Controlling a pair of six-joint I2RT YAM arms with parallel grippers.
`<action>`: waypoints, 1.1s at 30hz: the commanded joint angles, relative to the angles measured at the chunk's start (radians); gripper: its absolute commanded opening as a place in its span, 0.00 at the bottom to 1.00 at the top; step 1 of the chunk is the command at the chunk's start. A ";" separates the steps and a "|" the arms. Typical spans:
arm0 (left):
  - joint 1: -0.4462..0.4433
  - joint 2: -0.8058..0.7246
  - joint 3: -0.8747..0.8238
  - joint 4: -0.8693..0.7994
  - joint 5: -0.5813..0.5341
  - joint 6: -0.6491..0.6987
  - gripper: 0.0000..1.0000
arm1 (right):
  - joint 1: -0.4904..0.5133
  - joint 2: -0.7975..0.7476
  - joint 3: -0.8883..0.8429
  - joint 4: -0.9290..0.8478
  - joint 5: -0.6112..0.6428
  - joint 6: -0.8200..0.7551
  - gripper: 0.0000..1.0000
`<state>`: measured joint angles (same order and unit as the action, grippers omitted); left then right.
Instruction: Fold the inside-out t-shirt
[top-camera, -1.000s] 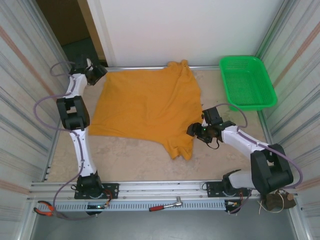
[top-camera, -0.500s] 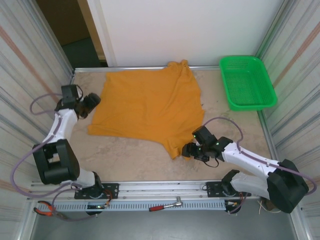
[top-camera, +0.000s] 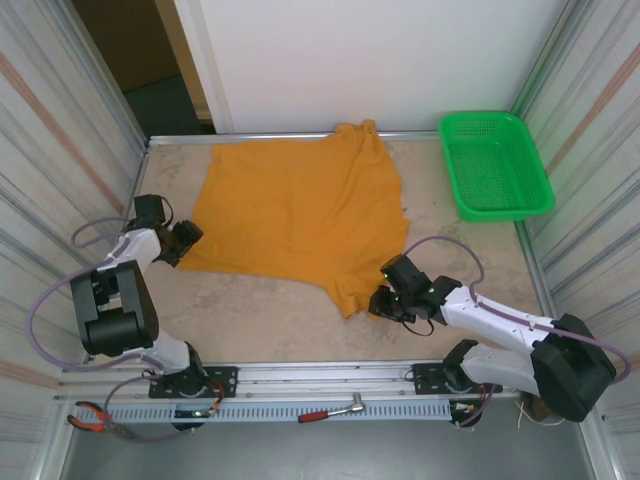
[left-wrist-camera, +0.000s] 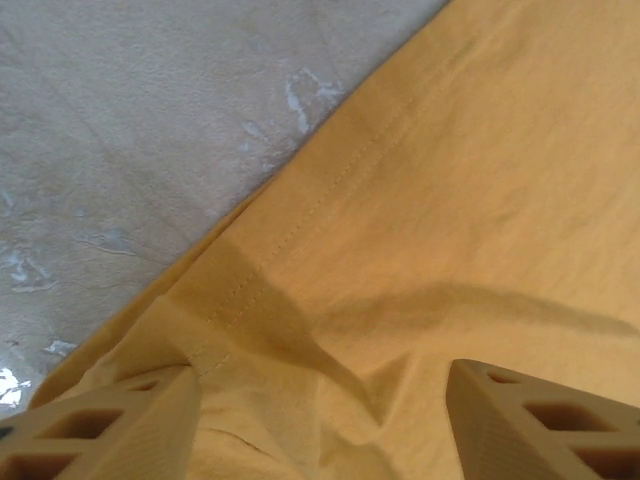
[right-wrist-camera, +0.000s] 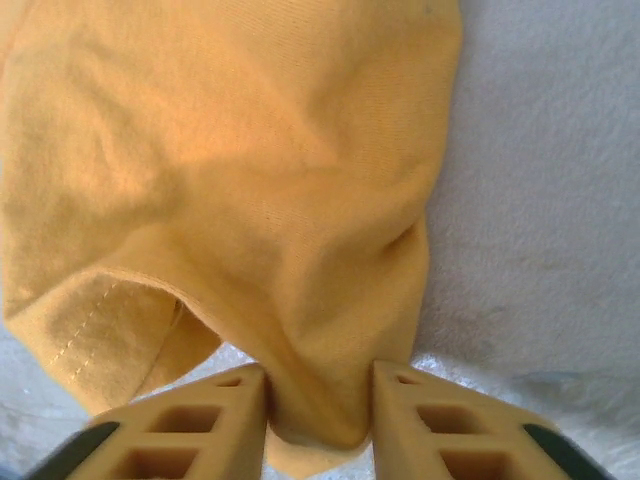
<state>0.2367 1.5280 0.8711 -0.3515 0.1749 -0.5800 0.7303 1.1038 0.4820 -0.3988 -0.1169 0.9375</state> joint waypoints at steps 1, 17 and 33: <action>0.009 0.020 0.003 0.029 0.013 0.025 0.41 | -0.026 -0.029 -0.002 -0.026 0.032 -0.002 0.00; -0.048 -0.429 -0.360 -0.019 0.030 -0.171 0.00 | -0.450 -0.375 -0.033 -0.416 0.039 -0.082 0.00; -0.100 -0.514 -0.407 -0.020 0.033 -0.231 0.64 | -0.463 -0.390 -0.021 -0.420 0.031 -0.077 0.00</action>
<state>0.1562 0.9859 0.4465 -0.3859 0.2123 -0.7963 0.2741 0.7277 0.4549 -0.7879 -0.0978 0.8749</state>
